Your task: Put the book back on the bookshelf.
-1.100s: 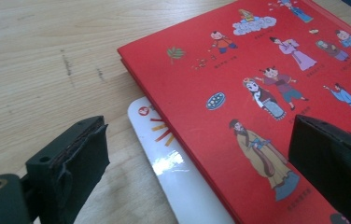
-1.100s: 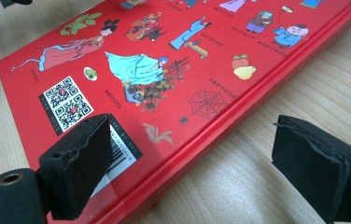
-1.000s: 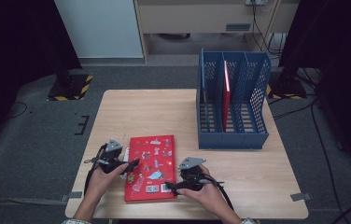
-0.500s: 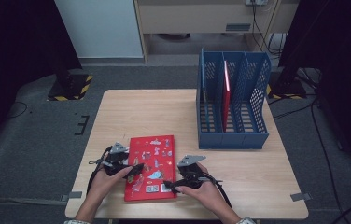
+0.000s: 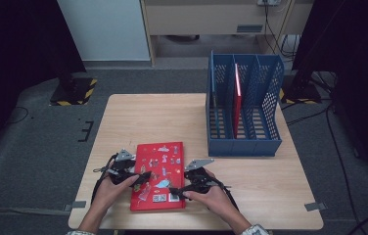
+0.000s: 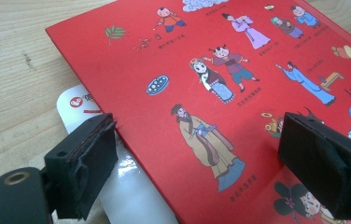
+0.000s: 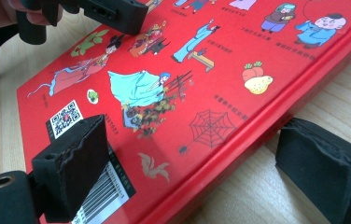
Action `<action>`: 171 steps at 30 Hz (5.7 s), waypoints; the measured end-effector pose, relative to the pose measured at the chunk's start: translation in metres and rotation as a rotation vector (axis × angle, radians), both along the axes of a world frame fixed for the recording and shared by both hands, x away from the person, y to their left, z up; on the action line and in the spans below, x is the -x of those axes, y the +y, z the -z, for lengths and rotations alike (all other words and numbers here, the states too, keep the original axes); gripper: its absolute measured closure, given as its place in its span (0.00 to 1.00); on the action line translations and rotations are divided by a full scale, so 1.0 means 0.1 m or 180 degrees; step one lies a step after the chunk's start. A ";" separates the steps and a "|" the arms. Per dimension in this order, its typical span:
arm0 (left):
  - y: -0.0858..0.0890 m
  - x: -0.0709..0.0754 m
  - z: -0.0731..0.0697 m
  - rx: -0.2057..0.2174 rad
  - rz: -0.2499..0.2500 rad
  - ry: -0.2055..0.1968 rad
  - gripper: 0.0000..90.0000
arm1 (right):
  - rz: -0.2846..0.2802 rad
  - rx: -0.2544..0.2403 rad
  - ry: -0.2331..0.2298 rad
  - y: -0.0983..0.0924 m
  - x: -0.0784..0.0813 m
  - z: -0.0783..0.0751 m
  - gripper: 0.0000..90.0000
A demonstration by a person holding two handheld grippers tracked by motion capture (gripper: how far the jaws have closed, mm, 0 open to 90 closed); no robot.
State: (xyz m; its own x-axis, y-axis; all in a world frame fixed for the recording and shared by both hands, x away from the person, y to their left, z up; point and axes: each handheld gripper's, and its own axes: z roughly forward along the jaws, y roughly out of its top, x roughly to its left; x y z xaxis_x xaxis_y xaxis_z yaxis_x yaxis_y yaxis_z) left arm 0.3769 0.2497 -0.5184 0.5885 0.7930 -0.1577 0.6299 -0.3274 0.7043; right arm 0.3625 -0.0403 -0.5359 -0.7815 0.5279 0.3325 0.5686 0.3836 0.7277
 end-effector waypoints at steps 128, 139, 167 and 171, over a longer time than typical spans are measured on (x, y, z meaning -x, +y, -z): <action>0.19 -0.02 -0.18 0.0902 -0.0068 -0.0069 0.26 | -0.0139 0.0095 -0.0111 0.35 -0.44 -0.72 0.41; 0.22 0.02 -0.29 0.0991 -0.0055 -0.0234 0.38 | -0.0197 -0.0045 -0.0090 0.30 -0.43 -0.82 0.52; 0.16 -0.03 -0.15 0.1345 0.0121 -0.0074 0.11 | -0.0178 -0.0401 -0.0153 0.25 -0.43 -0.95 0.76; 0.07 -0.03 -0.13 0.1358 0.0318 0.0020 0.08 | -0.0176 -0.0412 -0.0149 0.25 -0.43 -0.95 0.76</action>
